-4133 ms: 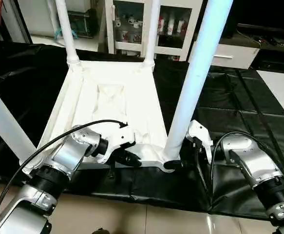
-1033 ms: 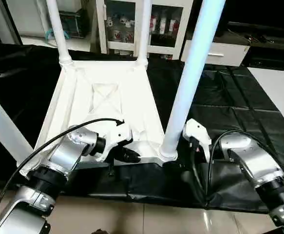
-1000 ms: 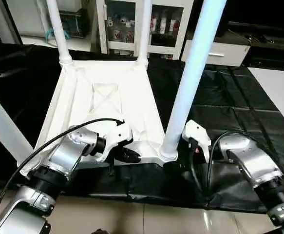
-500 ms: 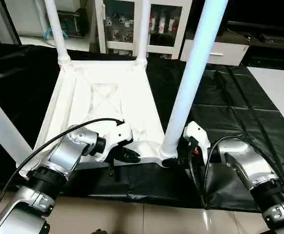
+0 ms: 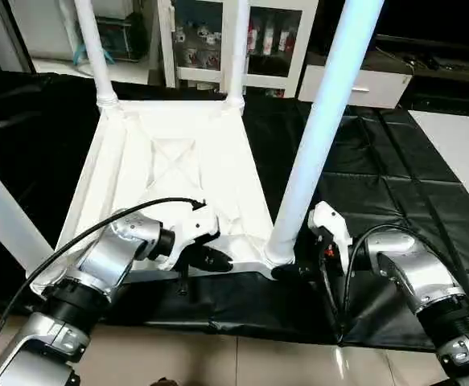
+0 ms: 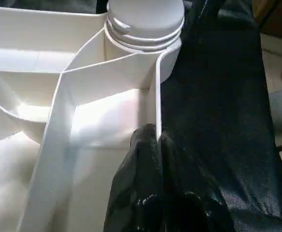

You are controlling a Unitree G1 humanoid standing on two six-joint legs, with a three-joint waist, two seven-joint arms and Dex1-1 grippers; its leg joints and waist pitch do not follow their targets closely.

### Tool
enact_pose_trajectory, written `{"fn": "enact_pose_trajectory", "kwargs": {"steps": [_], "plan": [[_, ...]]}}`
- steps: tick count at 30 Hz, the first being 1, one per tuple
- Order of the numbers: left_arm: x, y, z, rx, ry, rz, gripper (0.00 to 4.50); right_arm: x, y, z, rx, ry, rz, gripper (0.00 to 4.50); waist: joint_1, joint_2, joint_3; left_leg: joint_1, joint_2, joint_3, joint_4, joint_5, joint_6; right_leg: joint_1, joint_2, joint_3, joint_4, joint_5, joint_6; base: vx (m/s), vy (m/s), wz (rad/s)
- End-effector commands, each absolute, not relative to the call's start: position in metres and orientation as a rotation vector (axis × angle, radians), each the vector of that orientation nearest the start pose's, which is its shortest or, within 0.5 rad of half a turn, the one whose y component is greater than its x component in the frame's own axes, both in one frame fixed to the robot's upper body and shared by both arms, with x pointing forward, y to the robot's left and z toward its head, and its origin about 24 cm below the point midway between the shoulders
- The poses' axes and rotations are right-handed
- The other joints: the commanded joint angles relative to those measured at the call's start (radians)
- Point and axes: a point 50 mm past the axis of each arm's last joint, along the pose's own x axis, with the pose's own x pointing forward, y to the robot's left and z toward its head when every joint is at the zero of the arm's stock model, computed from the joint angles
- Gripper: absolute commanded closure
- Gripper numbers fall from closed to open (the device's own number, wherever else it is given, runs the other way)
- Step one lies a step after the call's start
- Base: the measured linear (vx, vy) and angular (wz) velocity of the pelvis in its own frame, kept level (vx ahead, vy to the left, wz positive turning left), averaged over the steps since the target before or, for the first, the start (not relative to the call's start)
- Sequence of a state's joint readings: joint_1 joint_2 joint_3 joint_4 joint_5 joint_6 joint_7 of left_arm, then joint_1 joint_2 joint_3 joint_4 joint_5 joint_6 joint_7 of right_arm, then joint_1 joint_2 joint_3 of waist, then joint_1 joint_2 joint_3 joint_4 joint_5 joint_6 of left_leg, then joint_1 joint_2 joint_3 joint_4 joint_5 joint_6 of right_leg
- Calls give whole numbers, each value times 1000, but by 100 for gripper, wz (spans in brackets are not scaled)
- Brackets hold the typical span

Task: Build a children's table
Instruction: Rotate leg to tighten

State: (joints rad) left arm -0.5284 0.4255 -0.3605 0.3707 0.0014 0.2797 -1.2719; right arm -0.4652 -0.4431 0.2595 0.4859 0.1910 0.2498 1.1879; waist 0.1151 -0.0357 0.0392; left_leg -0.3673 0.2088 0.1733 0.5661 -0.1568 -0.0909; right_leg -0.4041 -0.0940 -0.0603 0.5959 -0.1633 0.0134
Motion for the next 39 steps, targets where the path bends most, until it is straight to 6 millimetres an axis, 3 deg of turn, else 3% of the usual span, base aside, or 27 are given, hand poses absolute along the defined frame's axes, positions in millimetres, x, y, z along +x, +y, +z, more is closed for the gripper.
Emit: {"fn": "enact_pose_trajectory", "kwargs": {"steps": [1, 5, 7, 9, 12, 19, 26, 30, 31, 39], "plan": [[285, 115, 38, 397, 621, -1502, 450, 296, -141, 52, -91, 396, 1356, 126, 4, -2, -57, 11, 19, 3, -65, -288, 25, 44, -42, 31, -61, -240, -222, 0, 0, 0], [284, 117, 38, 398, 628, -1503, 450, 295, -141, 52, -103, 387, 1348, 128, 3, 2, -57, 11, 19, 3, -66, -292, 22, 44, -41, 31, -61, -236, -221, 0, 0, 0], [284, 117, 38, 401, 625, -1500, 450, 296, -141, 53, -69, 397, 1348, 76, 2, 4, -58, 12, 18, 3, -65, -291, 22, 45, -39, 31, -61, -225, -226, 0, 0, 0], [285, 117, 37, 404, 626, -1500, 450, 296, -141, 56, -41, 391, 1356, 76, 2, 3, -58, 11, 18, 3, -65, -293, 24, 46, -39, 31, -60, -224, -228, 0, 0, 0], [287, 115, 39, 408, 622, -1500, 450, 298, -140, 62, -22, 361, 1359, 33, 4, 0, -59, 11, 20, 3, -64, -291, 30, 45, -41, 31, -59, -220, -229, 0, 0, 0], [286, 116, 38, 416, 623, -1493, 450, 300, -137, 54, -68, 392, 1357, 19, 8, 2, -57, 13, 19, 1, -67, -314, 13, 43, -43, 31, -64, -265, -217, 0, 0, 0], [285, 117, 38, 419, 625, -1495, 450, 297, -139, 50, -78, 421, 1366, 90, 10, 0, -58, 12, 19, 2, -67, -299, 18, 43, -43, 31, -62, -251, -217, 0, 0, 0], [285, 118, 37, 422, 628, -1490, 450, 297, -141, 48, -96, 435, 1368, 121, 10, 5, -59, 14, 19, 2, -66, -300, 16, 42, -42, 31, -61, -239, -223, 0, 0, 0], [285, 116, 38, 422, 627, -1494, 450, 296, -144, 47, -114, 453, 1377, 129, 10, -2, -59, 12, 19, 2, -66, -296, 17, 45, -41, 30, -60, -230, -224, 0, 0, 0], [283, 118, 36, 420, 639, -1495, 450, 294, -147, 40, -176, 504, 1385, 194, 15, 0, -58, 13, 19, 3, -65, -291, 21, 44, -42, 31, -60, -233, -222, 0, 0, 0]]}}
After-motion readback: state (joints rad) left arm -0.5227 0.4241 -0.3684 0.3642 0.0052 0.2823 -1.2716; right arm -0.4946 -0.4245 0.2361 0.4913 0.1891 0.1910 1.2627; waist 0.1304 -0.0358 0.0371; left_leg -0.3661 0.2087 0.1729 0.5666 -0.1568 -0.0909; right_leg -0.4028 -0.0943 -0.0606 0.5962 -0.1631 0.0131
